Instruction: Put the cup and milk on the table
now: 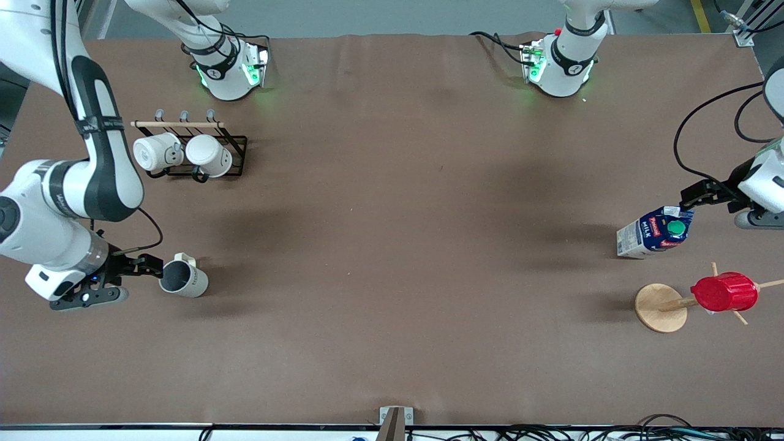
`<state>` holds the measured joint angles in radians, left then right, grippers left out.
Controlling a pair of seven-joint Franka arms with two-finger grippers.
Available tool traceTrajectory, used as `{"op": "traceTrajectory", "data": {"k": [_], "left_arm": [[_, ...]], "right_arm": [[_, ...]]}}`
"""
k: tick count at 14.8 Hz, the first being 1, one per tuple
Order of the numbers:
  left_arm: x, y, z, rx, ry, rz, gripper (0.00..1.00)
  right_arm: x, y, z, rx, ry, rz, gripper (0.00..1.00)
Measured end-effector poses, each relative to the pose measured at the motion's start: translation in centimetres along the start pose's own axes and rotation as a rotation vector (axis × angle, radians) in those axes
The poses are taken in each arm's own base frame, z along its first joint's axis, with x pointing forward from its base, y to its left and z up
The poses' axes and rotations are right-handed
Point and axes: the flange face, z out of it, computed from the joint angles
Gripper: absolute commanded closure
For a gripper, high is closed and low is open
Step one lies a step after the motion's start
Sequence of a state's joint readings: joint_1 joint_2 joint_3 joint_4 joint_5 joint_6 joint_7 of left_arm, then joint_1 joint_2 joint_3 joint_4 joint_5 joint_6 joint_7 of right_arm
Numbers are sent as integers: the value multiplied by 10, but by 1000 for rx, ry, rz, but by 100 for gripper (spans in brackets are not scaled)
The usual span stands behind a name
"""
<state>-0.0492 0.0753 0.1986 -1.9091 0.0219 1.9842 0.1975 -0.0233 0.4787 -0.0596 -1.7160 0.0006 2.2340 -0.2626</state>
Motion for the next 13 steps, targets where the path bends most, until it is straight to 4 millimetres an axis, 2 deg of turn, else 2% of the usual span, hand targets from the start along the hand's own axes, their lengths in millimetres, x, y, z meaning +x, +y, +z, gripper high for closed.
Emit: {"op": "traceTrajectory", "data": {"k": [3, 5, 6, 7, 8, 9, 10, 11, 13], "left_arm": [[-2, -5, 35, 4, 4, -6, 0], [-1, -4, 52, 6, -4, -4, 0], [0, -4, 58, 8, -4, -3, 0], [2, -4, 63, 11, -3, -2, 0], [4, -4, 70, 13, -2, -1, 0], [7, -4, 77, 16, 1, -1, 0], [9, -4, 84, 20, 4, 0, 0], [12, -4, 91, 23, 4, 1, 0], [15, -4, 103, 27, 2, 3, 0]], "right_arm": [[0, 1, 43, -2, -8, -2, 0], [0, 0, 60, -3, -9, -3, 5], [0, 0, 65, -4, -6, -4, 13], [-1, 0, 69, -5, -5, -4, 33], [-3, -1, 73, -5, -1, -5, 61], [-6, -2, 77, -6, 0, -6, 79], [-8, -3, 80, -5, 0, -6, 92], [-9, -3, 81, -5, -1, -6, 98], [-9, -3, 82, -5, -1, -6, 100]]}}
